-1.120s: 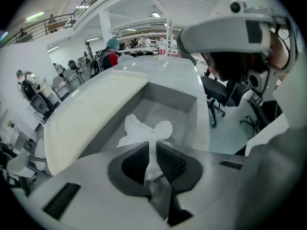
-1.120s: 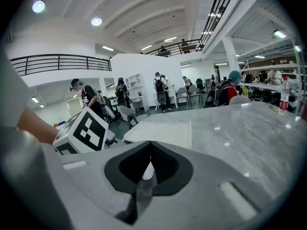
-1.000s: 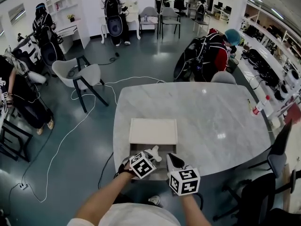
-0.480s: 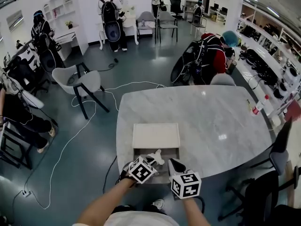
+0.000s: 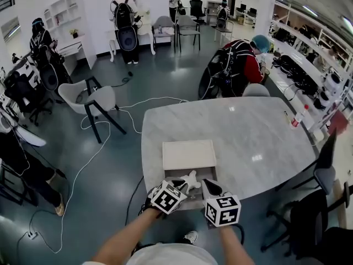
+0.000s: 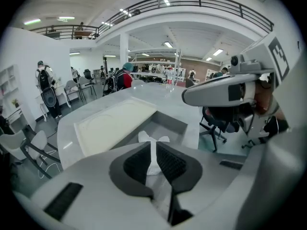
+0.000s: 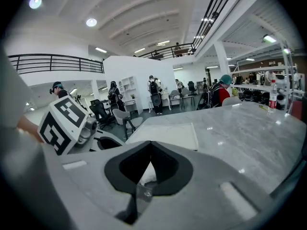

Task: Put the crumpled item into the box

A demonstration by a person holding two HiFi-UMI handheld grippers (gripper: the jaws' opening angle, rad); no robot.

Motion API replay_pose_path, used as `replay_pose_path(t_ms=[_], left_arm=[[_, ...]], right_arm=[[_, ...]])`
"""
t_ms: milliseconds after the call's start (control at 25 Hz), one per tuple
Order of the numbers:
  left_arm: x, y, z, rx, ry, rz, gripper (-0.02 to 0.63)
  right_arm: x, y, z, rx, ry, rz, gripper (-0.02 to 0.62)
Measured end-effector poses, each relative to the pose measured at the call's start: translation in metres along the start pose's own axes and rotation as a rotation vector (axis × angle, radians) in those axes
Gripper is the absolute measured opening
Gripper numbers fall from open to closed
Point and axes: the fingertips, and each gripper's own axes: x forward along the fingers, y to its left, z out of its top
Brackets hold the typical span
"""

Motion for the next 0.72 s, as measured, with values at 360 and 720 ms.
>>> replay_pose_path(t_ms=[360, 720], left_arm=[[-0.08, 0.012, 0.021, -0.12, -0.248, 0.025, 0.021], [-0.135, 0.006, 0.029, -0.148, -0.406, 0.037, 0.02]], right_arm=[[-0.018, 0.044, 0.021, -0.01, -0.074, -0.034, 0.005], [-0.052, 0.082, 0.038, -0.019, -0.166, -0.056, 0.005]])
